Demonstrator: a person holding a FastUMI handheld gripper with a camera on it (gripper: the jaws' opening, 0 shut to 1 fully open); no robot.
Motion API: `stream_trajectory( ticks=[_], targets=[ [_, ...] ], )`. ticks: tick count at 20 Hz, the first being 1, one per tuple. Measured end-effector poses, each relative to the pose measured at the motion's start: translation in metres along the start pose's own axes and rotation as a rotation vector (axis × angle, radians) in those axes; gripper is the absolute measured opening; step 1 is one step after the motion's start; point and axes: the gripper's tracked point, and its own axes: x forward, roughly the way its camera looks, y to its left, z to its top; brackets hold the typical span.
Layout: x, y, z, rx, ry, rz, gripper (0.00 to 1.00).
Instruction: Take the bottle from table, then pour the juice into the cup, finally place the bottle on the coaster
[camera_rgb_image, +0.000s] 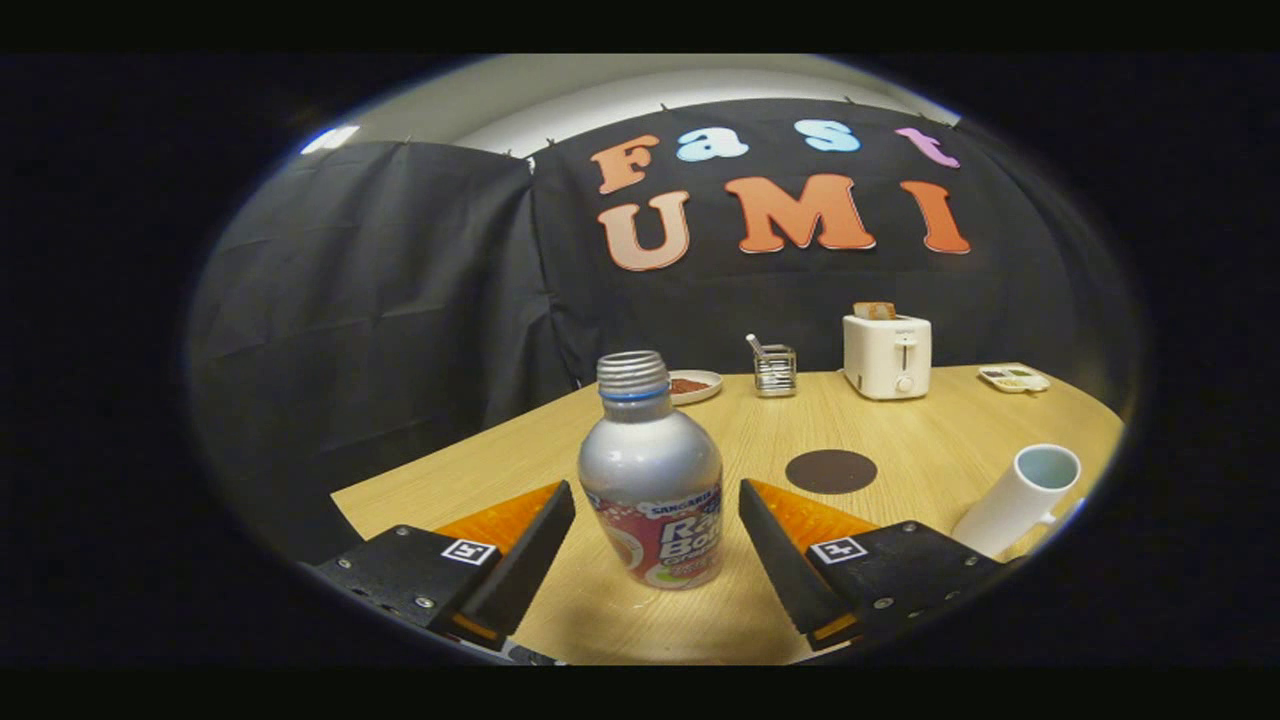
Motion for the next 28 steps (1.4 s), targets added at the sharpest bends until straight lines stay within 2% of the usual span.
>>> stream_trajectory(
  ticks=[6, 9, 11, 22, 28],
  targets=[
    [0.012, -0.007, -0.024, 0.030, 0.068, -0.071, 0.93],
    [0.014, -0.009, -0.024, 0.115, 0.074, -0.084, 0.85],
    [0.010, -0.012, -0.022, 0.167, 0.086, -0.079, 0.83],
    [-0.010, -0.032, 0.004, 0.453, 0.022, -0.029, 0.81],
    [-0.016, -0.055, 0.011, 0.684, -0.045, -0.033, 0.80]
  ],
)
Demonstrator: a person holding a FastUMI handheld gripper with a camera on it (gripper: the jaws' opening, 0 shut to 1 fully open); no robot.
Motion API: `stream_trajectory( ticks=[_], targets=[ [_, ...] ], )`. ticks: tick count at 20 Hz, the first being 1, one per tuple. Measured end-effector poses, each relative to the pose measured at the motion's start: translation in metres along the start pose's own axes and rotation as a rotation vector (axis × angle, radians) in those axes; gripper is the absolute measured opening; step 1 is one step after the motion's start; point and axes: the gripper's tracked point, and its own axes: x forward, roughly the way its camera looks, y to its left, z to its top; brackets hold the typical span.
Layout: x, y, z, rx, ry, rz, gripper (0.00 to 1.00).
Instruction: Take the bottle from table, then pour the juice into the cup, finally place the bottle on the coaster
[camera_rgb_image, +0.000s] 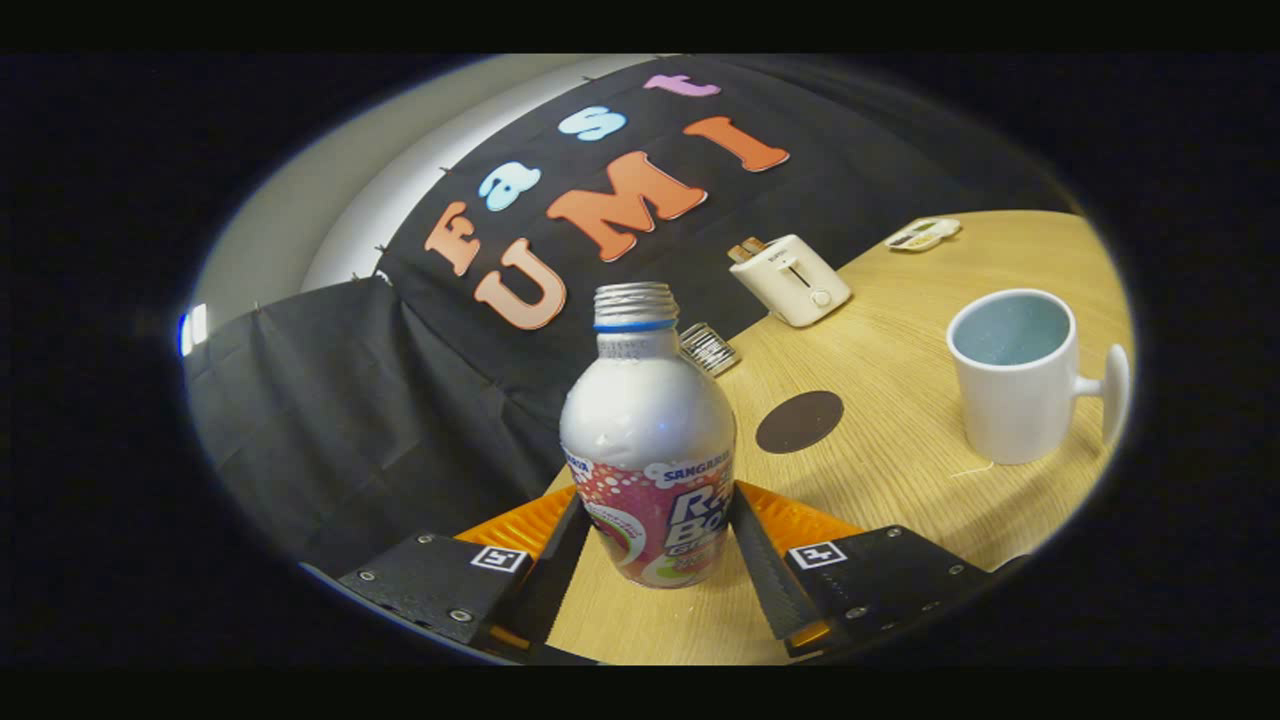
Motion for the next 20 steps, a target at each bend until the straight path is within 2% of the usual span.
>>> stream_trajectory(
  ticks=[6, 11, 20],
  targets=[
    [-0.004, -0.008, 0.008, 0.237, -0.023, 0.033, 0.79],
    [-0.007, -0.015, 0.009, 0.360, -0.021, 0.038, 0.79],
    [-0.016, -0.016, 0.025, 0.611, -0.051, 0.104, 0.79]
  ],
)
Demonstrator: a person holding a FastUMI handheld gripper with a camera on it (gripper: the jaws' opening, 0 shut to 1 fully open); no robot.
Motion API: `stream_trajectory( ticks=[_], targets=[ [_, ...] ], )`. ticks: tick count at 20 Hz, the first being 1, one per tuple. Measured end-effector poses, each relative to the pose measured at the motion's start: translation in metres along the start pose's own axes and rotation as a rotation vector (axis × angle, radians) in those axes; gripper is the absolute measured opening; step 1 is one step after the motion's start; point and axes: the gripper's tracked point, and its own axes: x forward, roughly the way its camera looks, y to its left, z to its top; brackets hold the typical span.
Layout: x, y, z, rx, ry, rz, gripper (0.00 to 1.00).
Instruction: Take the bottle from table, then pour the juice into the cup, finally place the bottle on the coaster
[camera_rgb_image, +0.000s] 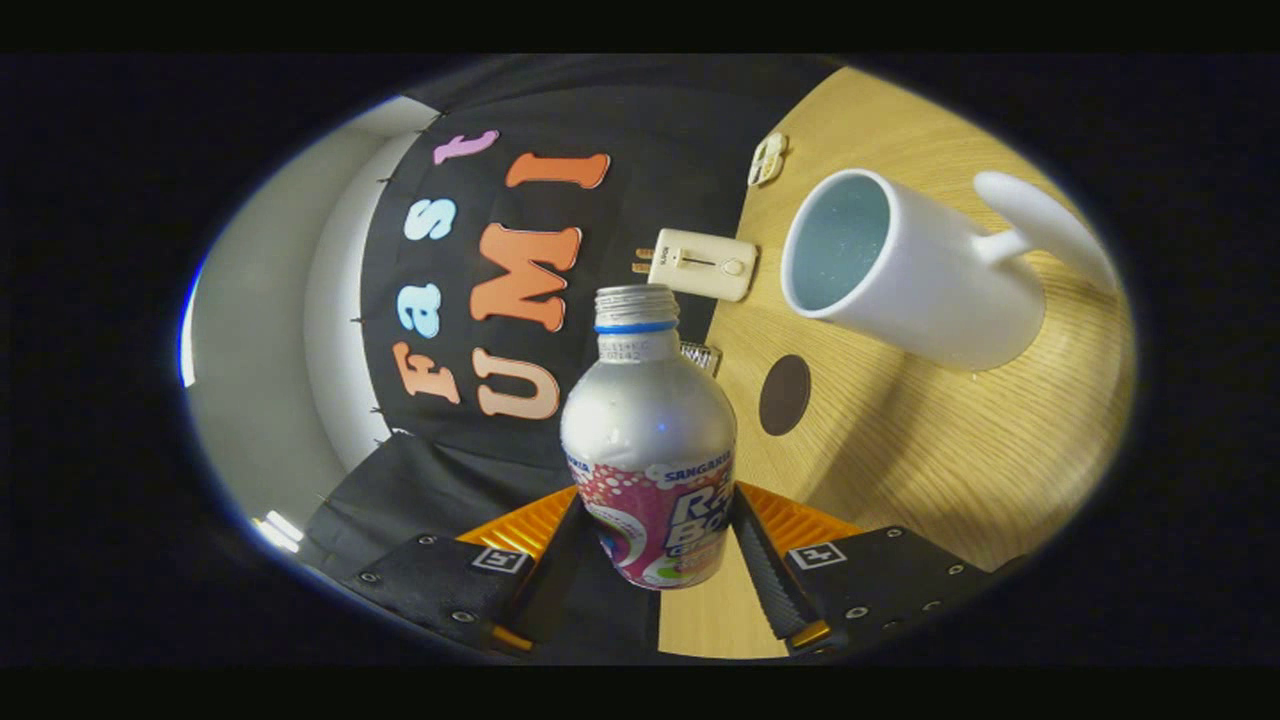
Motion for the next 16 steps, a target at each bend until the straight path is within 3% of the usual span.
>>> stream_trajectory(
  ticks=[16],
  targets=[
    [-0.015, 0.027, 0.014, 0.322, 0.005, 0.130, 0.79]
  ],
)
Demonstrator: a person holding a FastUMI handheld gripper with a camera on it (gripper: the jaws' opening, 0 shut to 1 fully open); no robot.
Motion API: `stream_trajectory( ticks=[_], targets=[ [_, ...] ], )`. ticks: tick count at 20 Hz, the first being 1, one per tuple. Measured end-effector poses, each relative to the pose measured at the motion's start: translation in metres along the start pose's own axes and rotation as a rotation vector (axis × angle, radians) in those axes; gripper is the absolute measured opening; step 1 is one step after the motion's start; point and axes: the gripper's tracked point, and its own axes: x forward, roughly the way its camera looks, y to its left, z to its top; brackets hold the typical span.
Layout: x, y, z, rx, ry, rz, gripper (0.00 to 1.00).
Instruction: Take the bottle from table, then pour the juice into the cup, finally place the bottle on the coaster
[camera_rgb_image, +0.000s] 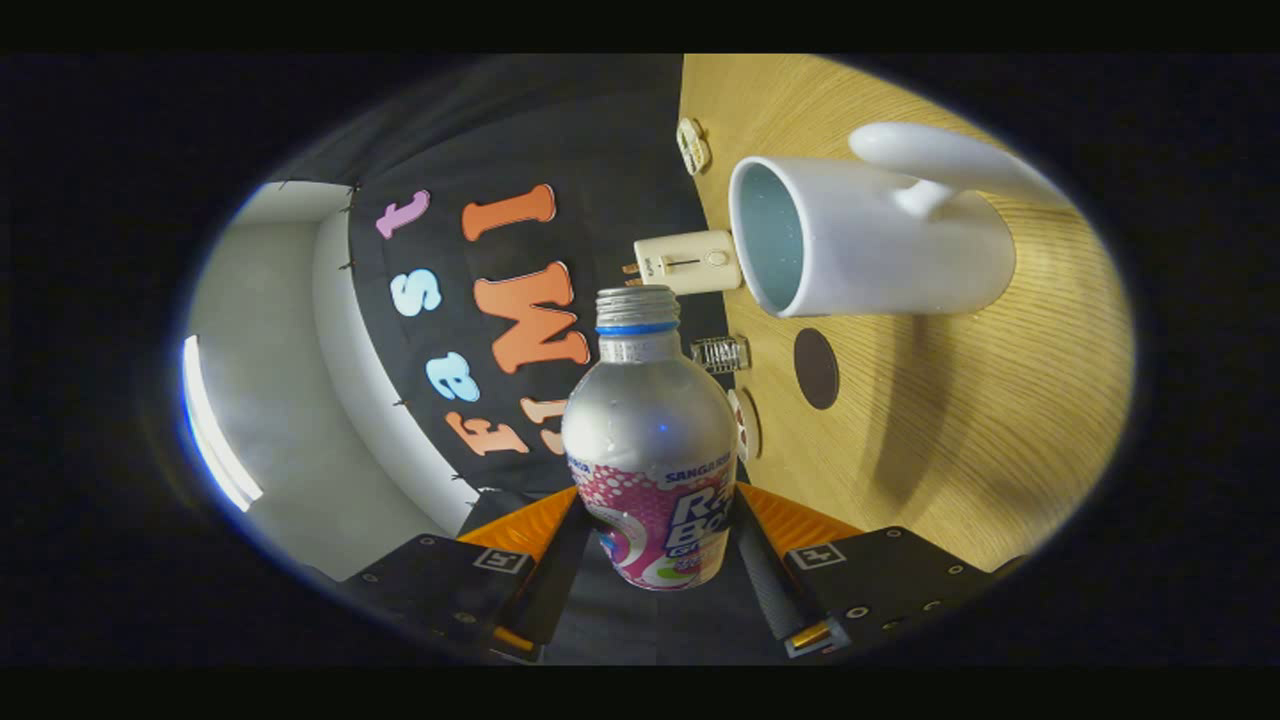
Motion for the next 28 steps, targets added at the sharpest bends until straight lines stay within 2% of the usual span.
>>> stream_trajectory(
  ticks=[8, 28],
  targets=[
    [-0.004, 0.014, 0.002, 0.127, 0.006, 0.027, 0.79],
    [-0.009, 0.027, 0.025, 0.297, 0.002, 0.084, 0.78]
  ],
)
